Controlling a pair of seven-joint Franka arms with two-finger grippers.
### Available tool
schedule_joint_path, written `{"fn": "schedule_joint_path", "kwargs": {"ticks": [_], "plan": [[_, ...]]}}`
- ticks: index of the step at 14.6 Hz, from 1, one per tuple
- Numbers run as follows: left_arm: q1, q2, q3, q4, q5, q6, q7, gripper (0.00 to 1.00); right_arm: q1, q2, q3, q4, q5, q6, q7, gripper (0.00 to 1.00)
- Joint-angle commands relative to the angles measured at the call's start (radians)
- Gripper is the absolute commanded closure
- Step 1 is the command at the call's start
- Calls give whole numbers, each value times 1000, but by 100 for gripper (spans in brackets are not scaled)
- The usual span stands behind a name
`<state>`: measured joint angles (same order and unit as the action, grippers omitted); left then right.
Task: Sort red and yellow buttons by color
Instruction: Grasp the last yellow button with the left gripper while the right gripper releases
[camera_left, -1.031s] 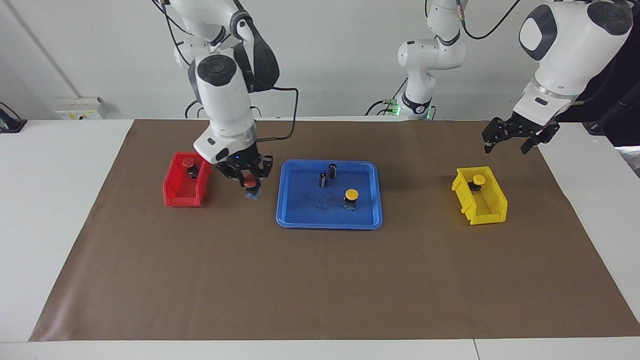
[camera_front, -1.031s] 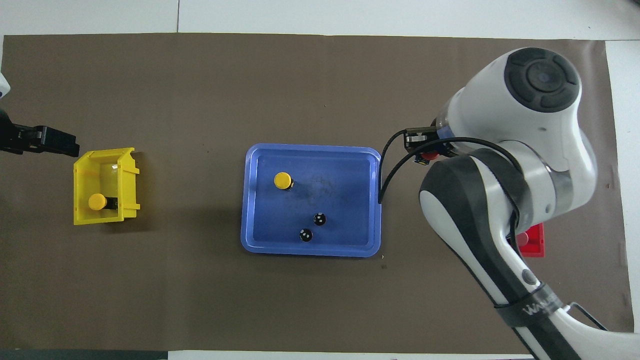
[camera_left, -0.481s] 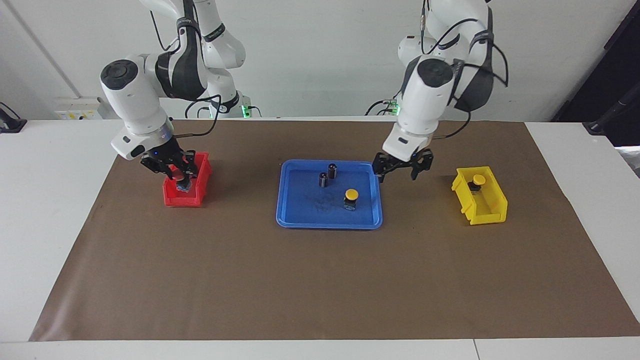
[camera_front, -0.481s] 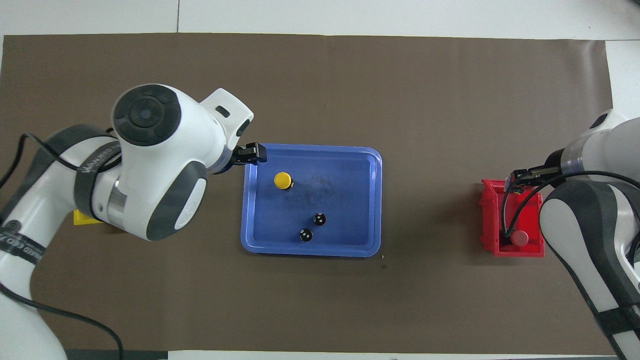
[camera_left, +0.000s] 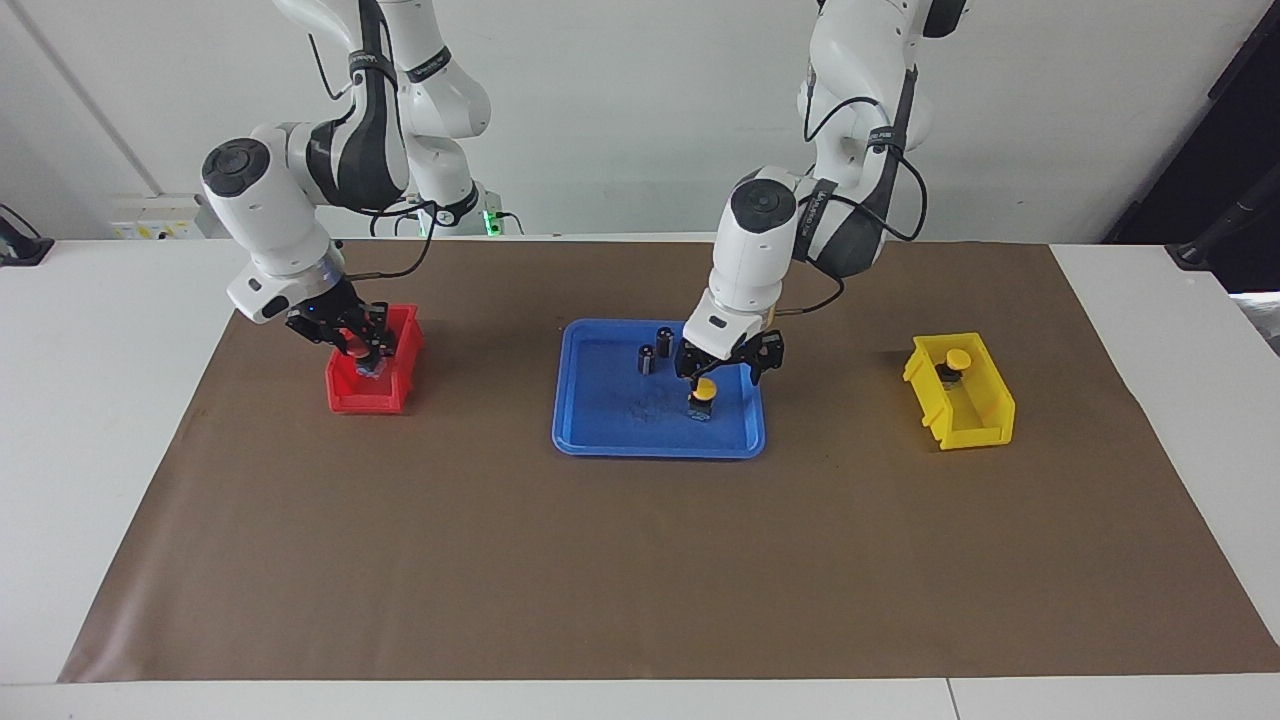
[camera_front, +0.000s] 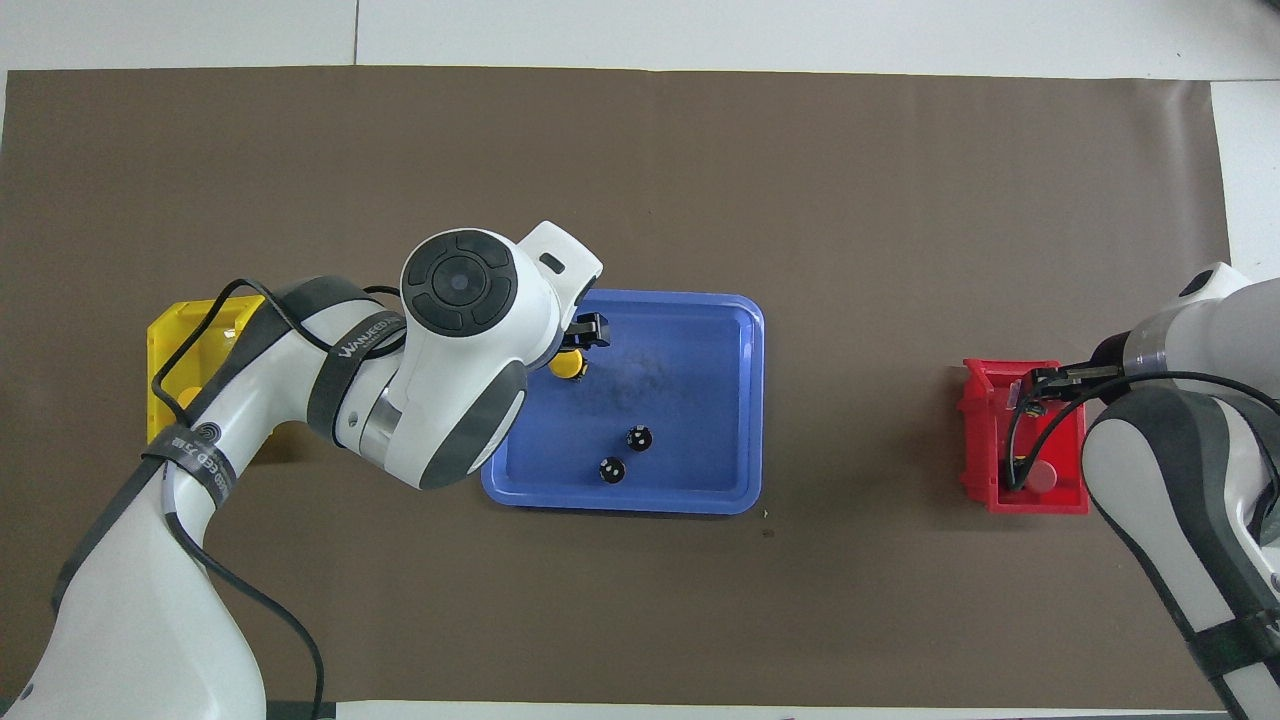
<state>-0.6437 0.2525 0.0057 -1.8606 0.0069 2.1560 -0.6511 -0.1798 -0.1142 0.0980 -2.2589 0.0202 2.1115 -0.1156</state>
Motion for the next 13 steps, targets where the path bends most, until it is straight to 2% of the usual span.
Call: {"fn": "schedule_joint_path", "kwargs": {"ticks": [1, 4, 8, 9, 10, 11, 13], "plan": [[-30, 11, 17, -29, -5, 54, -28, 0, -20, -32, 11, -54, 21, 48, -48, 81], [-42, 34, 17, -29, -5, 62, -45, 6, -40, -32, 12, -103, 21, 106, -73, 81], [-42, 36, 16, -29, -10, 61, -48, 32, -35, -18, 12, -122, 23, 146, -78, 81], [-42, 37, 16, -29, -24, 61, -56, 44, -30, -21, 12, -142, 21, 169, -78, 81], [-44, 37, 17, -29, -37, 61, -67, 65, -29, -22, 12, -155, 21, 189, -78, 81], [-47, 37, 16, -32, -39, 61, -61, 98, -32, -15, 12, -162, 21, 203, -81, 81], [-50, 37, 16, -25, -41, 47, -70, 98, -38, -2, 12, -165, 21, 206, -99, 81]]}}
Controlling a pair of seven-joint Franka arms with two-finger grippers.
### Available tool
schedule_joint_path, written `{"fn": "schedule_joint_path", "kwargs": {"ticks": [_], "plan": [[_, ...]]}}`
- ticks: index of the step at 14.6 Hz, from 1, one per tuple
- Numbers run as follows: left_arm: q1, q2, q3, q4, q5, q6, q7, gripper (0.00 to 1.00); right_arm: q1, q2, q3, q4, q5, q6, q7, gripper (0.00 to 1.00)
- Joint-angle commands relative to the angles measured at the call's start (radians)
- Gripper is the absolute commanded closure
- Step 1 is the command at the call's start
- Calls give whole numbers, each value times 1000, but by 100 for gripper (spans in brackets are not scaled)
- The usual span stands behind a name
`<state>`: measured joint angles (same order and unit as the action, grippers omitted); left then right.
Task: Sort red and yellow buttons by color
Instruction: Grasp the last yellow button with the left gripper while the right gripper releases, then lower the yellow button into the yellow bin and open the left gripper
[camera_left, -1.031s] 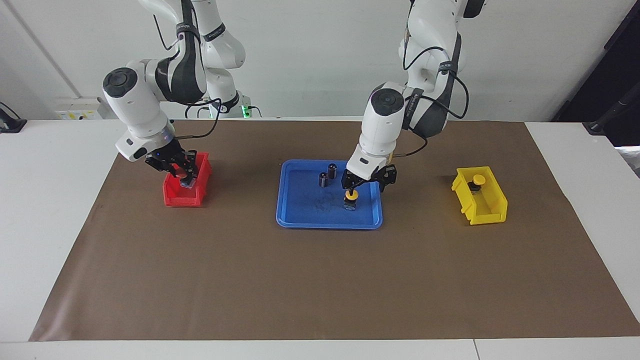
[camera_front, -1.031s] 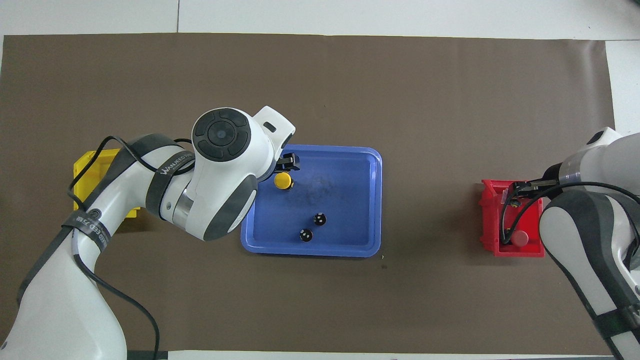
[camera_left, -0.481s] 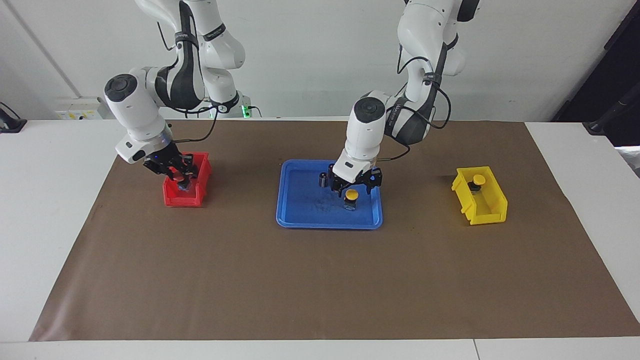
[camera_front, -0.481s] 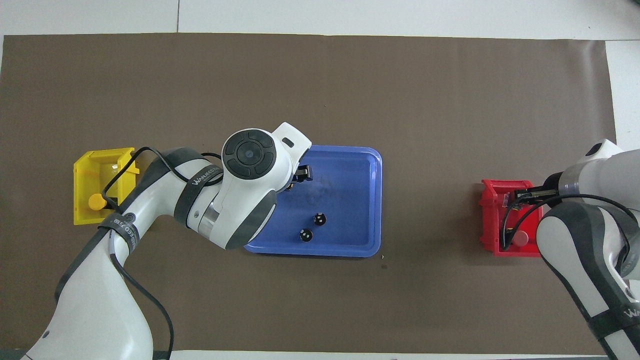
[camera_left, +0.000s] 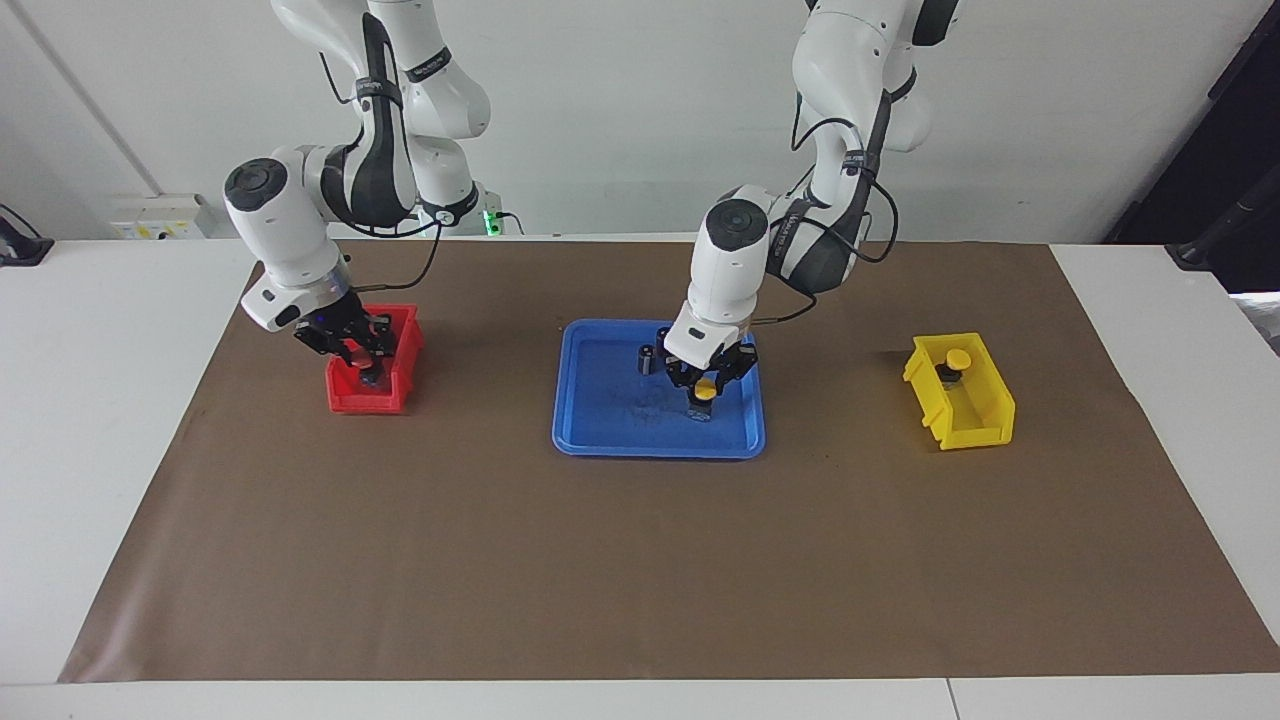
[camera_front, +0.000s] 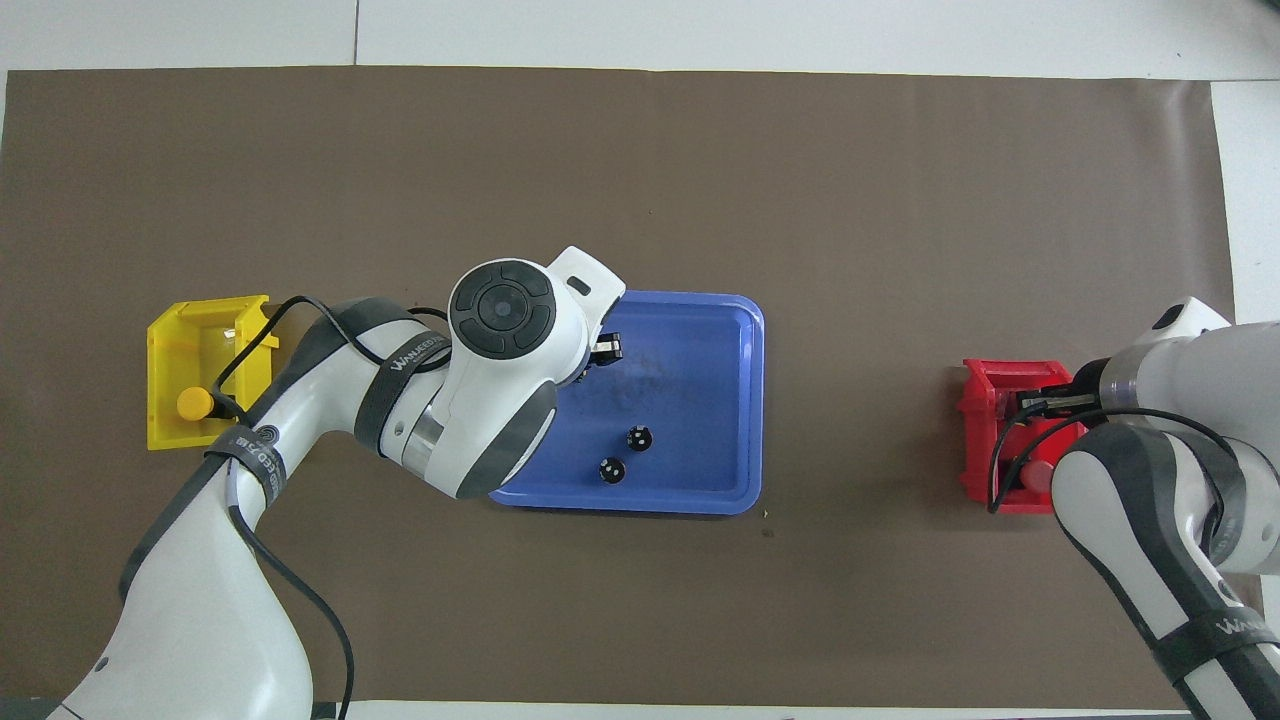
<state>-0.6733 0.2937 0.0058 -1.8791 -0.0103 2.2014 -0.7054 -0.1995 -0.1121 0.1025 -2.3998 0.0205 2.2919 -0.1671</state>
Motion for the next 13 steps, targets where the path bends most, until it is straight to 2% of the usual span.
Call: {"fn": "schedule_joint_path", "kwargs": {"ticks": [1, 5, 6, 8, 9, 13], "plan": [[-26, -5, 17, 4, -28, -21, -16, 99, -18, -4, 8, -24, 21, 26, -48, 81], [10, -37, 31, 151, -36, -242, 12, 99, -18, -11, 8, -65, 21, 89, -48, 79], [47, -45, 31, 190, -36, -305, 50, 99, -18, -12, 8, -65, 22, 90, -48, 76], [142, -79, 31, 230, -36, -402, 179, 99, -18, -11, 8, -65, 21, 92, -48, 64], [176, -88, 33, 244, -34, -437, 243, 99, -18, -12, 8, -65, 22, 90, -49, 63], [389, -107, 42, 253, -33, -492, 525, 99, -18, -11, 8, -62, 21, 84, -52, 48]]}}
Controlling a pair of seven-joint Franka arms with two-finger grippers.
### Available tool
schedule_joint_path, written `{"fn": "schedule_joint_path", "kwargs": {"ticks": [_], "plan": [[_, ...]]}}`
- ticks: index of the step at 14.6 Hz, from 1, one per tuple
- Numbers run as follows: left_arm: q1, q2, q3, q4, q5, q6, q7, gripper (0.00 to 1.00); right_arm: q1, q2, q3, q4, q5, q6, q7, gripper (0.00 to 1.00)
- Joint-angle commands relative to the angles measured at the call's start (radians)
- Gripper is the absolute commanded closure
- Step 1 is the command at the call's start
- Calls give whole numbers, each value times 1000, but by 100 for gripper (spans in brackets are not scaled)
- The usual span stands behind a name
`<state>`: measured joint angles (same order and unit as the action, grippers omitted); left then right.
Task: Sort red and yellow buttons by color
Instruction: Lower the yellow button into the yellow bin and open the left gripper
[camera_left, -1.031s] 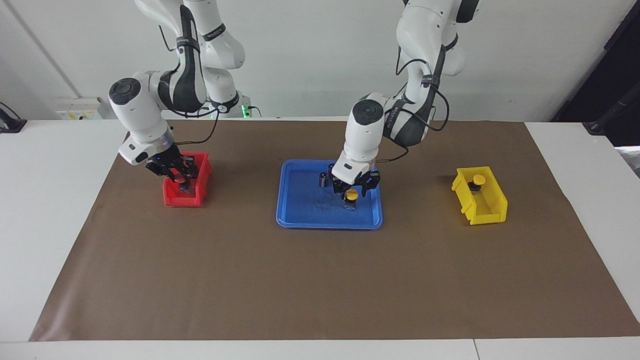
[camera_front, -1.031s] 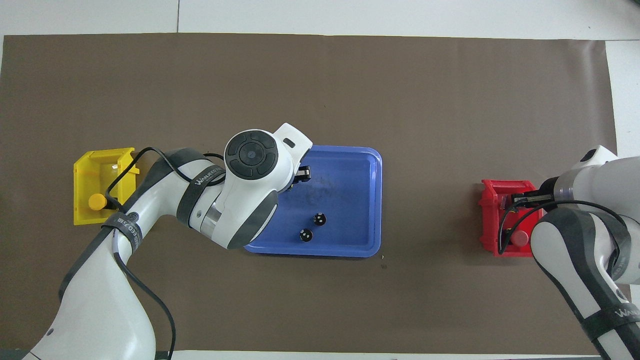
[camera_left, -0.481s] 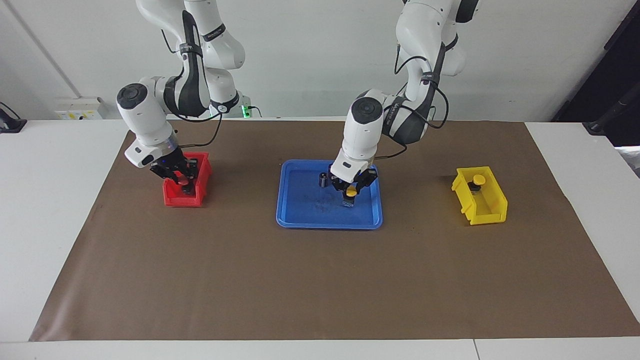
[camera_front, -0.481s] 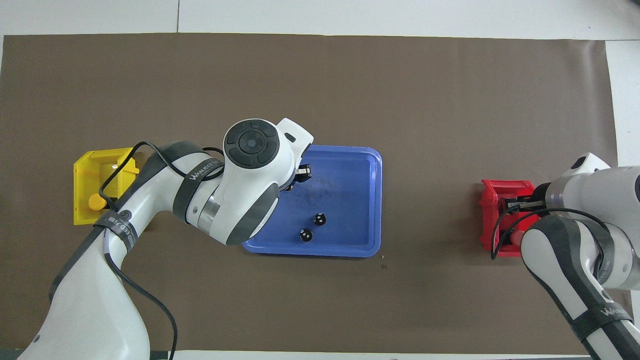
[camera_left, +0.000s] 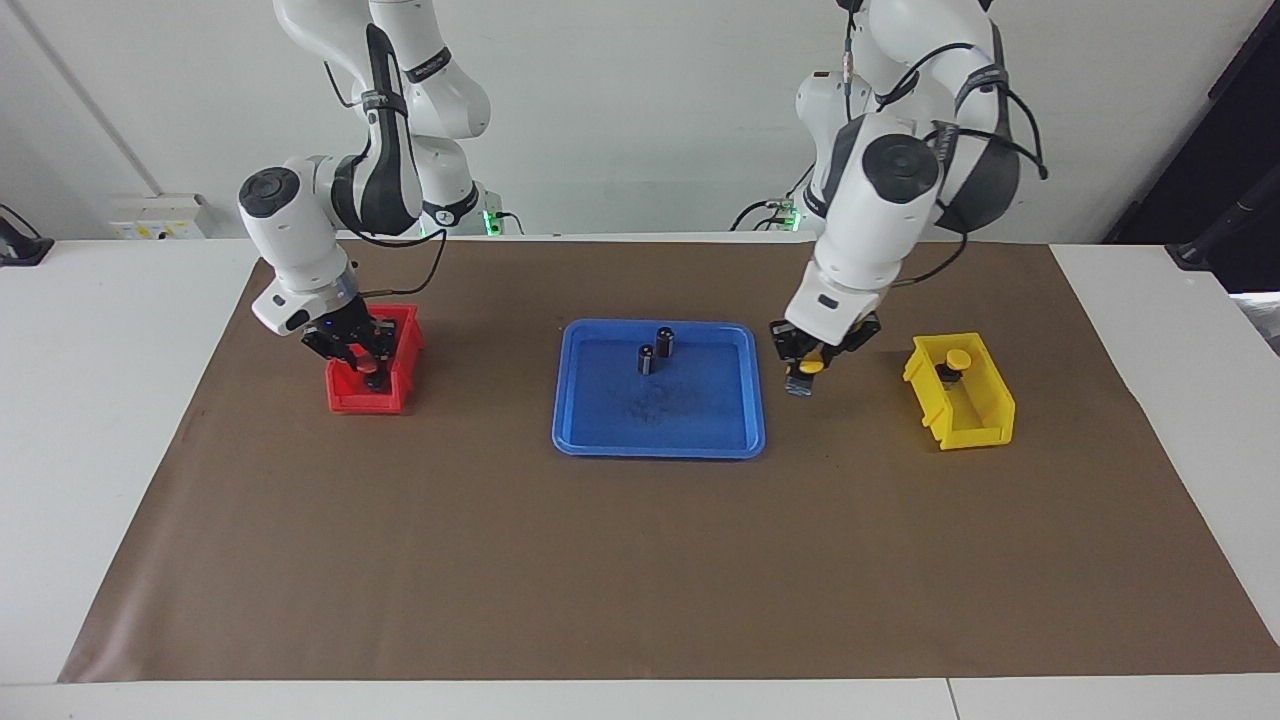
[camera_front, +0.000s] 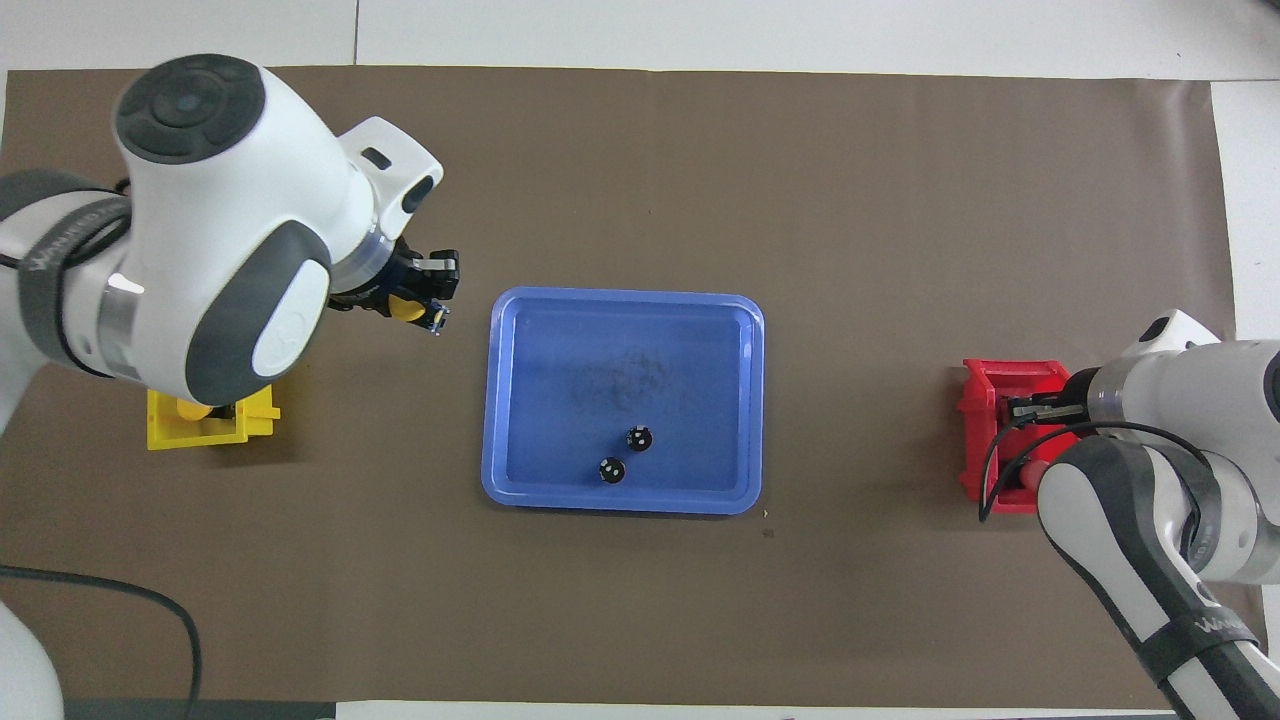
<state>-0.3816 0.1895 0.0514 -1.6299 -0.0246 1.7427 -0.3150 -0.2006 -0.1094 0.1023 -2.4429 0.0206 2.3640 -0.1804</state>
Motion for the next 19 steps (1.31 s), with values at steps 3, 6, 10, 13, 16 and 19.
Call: {"fn": "schedule_joint_path", "kwargs": {"ticks": [3, 6, 10, 13, 16, 19], "plan": [[249, -5, -4, -4, -12, -34, 264, 99, -22, -7, 7, 8, 21, -11, -76, 36], [274, -27, 2, -59, 30, -5, 283, 99, -33, 8, 7, 106, 21, -129, -85, 35], [308, -56, 4, -171, 51, 110, 283, 99, -17, 5, 11, 249, 21, -294, -71, 29], [314, -55, 5, -218, 91, 187, 283, 99, -2, 7, 16, 421, 21, -492, -8, 17], [354, -56, 4, -246, 92, 238, 286, 99, -10, 8, 14, 580, 21, -641, 1, 0], [355, -71, 4, -333, 92, 311, 284, 99, -22, 43, 11, 747, 4, -788, 41, 0]]}}
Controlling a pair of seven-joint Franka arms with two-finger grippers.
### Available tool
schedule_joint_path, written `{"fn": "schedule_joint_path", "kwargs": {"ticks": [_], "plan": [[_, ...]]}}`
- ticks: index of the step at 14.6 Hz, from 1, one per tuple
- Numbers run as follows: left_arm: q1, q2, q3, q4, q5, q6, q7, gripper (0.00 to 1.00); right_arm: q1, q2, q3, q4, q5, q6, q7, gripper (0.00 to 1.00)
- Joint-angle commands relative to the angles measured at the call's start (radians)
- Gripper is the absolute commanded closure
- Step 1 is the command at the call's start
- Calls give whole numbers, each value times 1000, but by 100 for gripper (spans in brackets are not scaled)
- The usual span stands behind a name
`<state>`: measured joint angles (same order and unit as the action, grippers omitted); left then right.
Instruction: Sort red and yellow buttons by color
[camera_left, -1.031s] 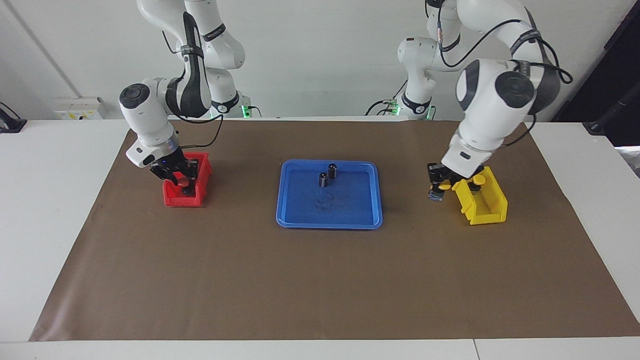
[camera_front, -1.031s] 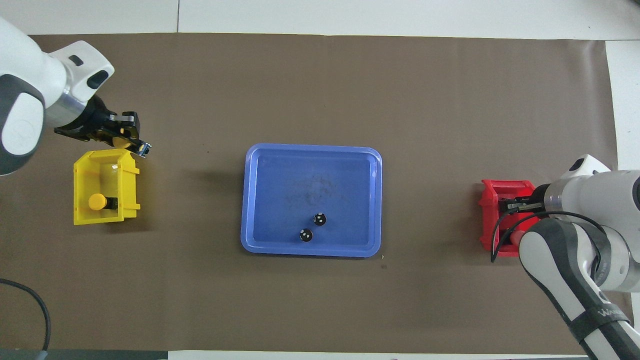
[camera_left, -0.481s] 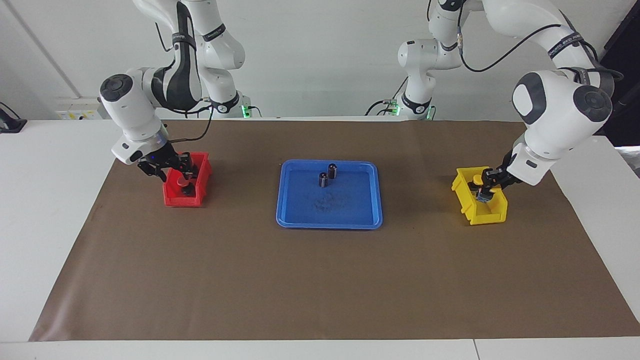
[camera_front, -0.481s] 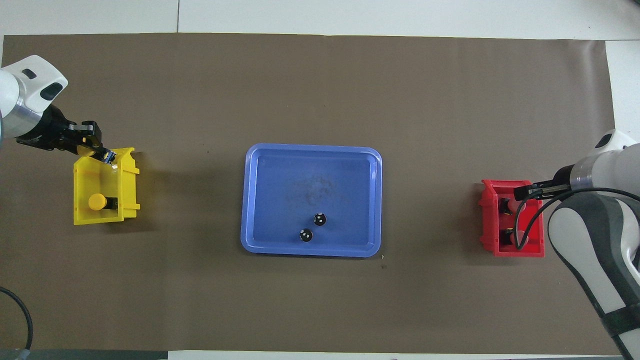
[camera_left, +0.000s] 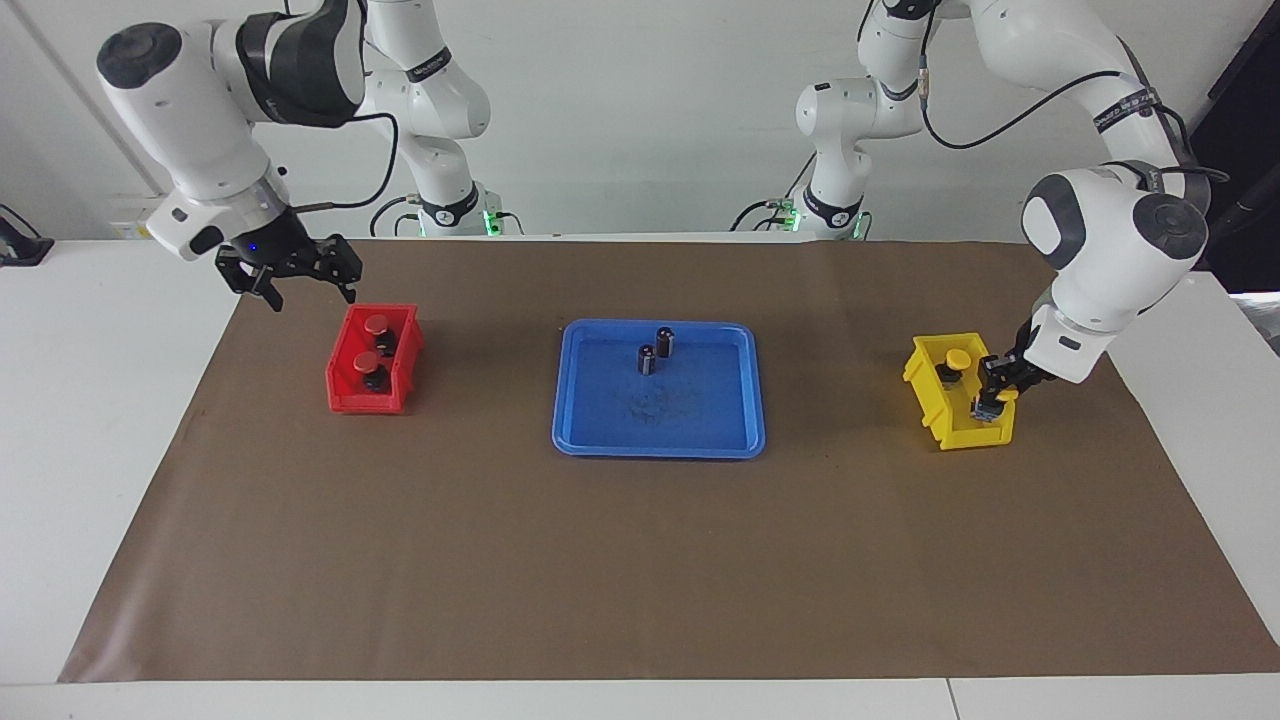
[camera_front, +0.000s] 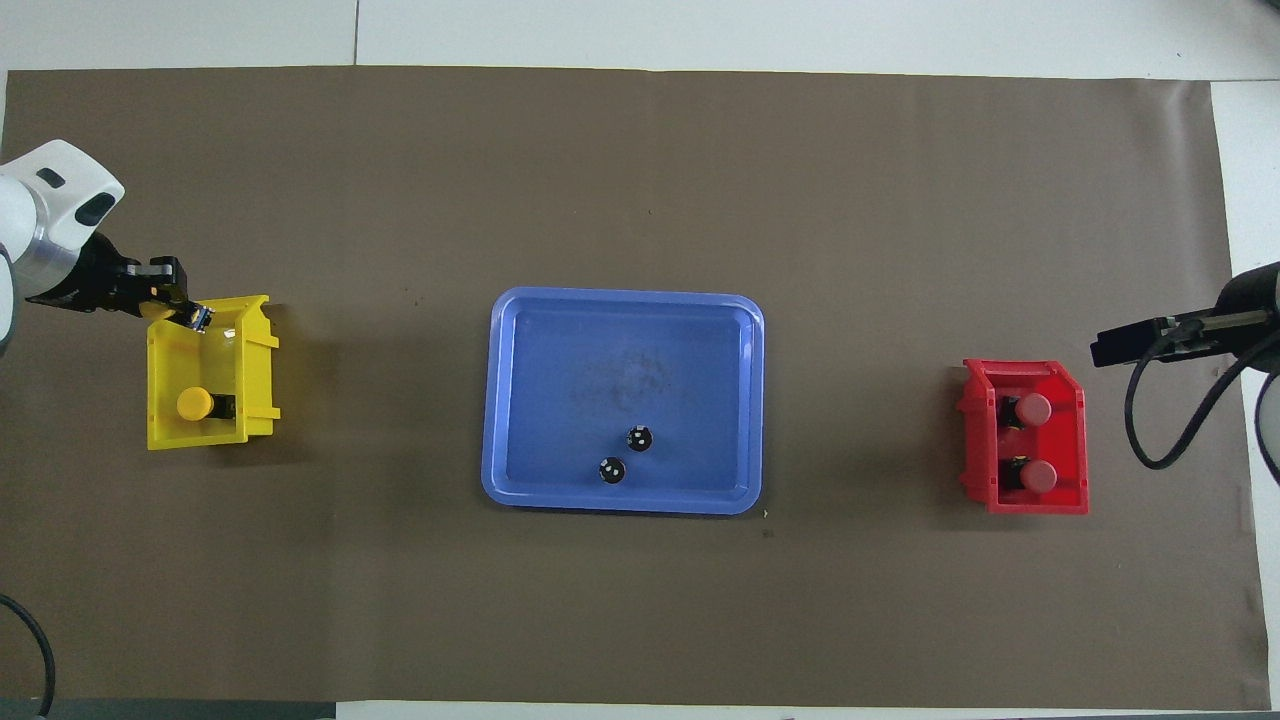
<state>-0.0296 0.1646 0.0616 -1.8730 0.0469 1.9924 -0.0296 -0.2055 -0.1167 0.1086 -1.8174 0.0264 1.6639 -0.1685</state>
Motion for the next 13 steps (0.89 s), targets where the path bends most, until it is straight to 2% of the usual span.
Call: {"fn": "schedule_joint_path", "kwargs": {"ticks": [1, 4, 6, 7, 10, 11, 12, 13], "plan": [[4, -48, -6, -113, 21, 71, -4, 99, -17, 67, 5, 160, -3, -125, 30, 0], [2, -60, -8, -156, 19, 94, -9, 99, -15, 84, -4, 202, -5, -162, 32, 0], [4, -65, -8, -195, 21, 150, -10, 99, 94, 118, -123, 280, -23, -199, 32, 0], [4, -57, -8, -199, 19, 166, -10, 99, 103, 117, -139, 293, -25, -208, 32, 0], [5, -43, -8, -199, 21, 183, 0, 98, 112, 85, -161, 225, -25, -174, 32, 0], [14, -43, -8, -199, 21, 183, 2, 89, 113, 83, -162, 224, -25, -176, 32, 0], [17, -43, -8, -198, 21, 183, 4, 67, 113, 83, -162, 224, -25, -179, 32, 0], [19, -43, -8, -198, 21, 180, 4, 57, 106, 86, -162, 222, -25, -179, 33, 0]]}}
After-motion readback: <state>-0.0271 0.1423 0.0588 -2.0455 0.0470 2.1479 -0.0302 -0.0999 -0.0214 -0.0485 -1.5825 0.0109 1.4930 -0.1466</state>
